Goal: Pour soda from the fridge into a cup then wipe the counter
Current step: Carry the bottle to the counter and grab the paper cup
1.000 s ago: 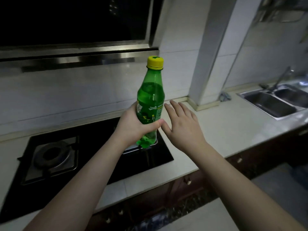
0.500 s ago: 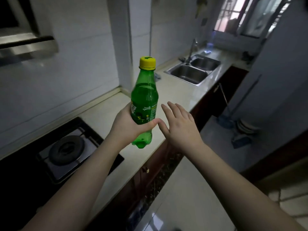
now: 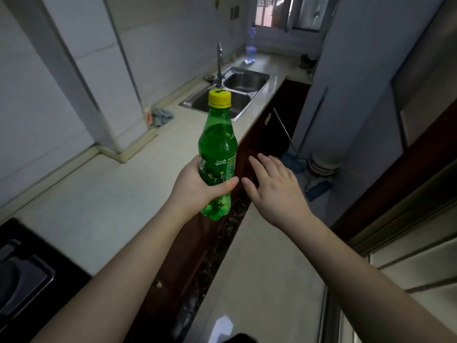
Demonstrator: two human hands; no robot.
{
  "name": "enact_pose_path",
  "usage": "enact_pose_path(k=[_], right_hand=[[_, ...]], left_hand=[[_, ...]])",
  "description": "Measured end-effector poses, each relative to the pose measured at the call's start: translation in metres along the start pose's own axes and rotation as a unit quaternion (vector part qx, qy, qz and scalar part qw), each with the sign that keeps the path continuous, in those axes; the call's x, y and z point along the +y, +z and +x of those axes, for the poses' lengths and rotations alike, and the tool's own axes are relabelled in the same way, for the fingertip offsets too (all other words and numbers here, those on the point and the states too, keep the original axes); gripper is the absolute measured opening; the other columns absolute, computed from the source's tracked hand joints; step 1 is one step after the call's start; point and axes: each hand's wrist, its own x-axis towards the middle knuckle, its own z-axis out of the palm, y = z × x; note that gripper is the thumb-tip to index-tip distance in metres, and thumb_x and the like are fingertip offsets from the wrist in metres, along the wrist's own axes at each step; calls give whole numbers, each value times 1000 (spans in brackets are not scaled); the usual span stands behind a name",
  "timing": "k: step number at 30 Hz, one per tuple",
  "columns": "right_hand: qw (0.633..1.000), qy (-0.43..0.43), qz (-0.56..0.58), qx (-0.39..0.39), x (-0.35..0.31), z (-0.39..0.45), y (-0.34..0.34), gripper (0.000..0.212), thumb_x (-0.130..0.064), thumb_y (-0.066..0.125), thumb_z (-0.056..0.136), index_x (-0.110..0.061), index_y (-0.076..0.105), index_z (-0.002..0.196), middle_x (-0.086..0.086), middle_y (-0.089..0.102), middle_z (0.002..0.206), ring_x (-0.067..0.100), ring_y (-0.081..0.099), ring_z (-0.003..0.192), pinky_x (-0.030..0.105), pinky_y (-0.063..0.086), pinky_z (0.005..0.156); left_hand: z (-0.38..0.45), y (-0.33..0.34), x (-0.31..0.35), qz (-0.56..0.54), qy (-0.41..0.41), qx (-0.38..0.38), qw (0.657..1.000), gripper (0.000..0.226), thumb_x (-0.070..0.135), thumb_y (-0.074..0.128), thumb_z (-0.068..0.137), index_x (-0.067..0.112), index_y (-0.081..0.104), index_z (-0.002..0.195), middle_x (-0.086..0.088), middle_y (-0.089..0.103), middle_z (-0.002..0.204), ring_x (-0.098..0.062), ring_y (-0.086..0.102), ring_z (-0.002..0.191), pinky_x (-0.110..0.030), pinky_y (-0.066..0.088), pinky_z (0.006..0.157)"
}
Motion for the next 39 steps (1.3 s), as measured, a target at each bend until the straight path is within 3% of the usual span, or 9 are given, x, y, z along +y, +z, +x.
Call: enact_pose_path(k=[5,13,18,22,26,30,35,39], right_hand=[[999,10,24,-21,45,22,15,62,-54,29,97,-20,29,149,5,29,155,23,20,144,41,20,114],[998,-9,39,-49,66,81,48,71,-61,17,93,-19,31,148,7,31,154,24,22,143,42,22,113],[995,-60,15,-73,65,143,80,64,-55,31,98,-19,26,150,8,27,156,26,20,144,43,21,114],[993,-78,3,-92,56,198,106,71,-60,19,92,-19,29,149,11,31,154,29,26,142,44,25,112],[988,-105,14,-111,46,246,128,73,-61,18,91,-18,32,148,13,36,151,31,32,139,46,30,110],[985,-126,35,-114,38,286,146,71,-59,21,92,-17,33,148,13,39,150,32,34,138,47,31,109],[977,-168,45,-124,26,341,167,71,-60,17,93,-20,25,150,11,32,154,29,27,142,44,25,113],[963,-209,67,-157,19,384,194,72,-63,12,91,-24,15,152,8,22,158,25,17,145,41,17,116]], left_hand=[[36,35,0,12,1,-10,1000,60,55,81,53,29,64,104,8,73,96,-8,70,91,-43,58,86],[98,50,-24,18,-28,6,999,63,55,82,53,26,64,105,10,73,95,-7,70,91,-40,58,85],[144,37,-62,24,-57,31,998,61,44,88,56,26,63,109,11,73,98,-3,68,92,-37,57,86],[189,18,-90,1,-94,75,993,54,33,91,61,27,63,106,9,72,97,-3,68,91,-42,57,88],[229,-3,-110,1,-121,95,988,64,50,85,53,23,64,108,6,73,98,-11,69,93,-45,57,87],[259,-18,-120,16,-131,107,985,55,31,90,66,24,62,112,10,71,100,-5,66,94,-37,56,87],[285,-27,-135,22,-158,150,976,72,58,80,54,24,61,114,8,71,102,-10,67,95,-41,57,86],[307,-30,-152,22,-186,191,964,82,64,77,50,22,60,118,8,70,106,-10,67,97,-40,56,87]])
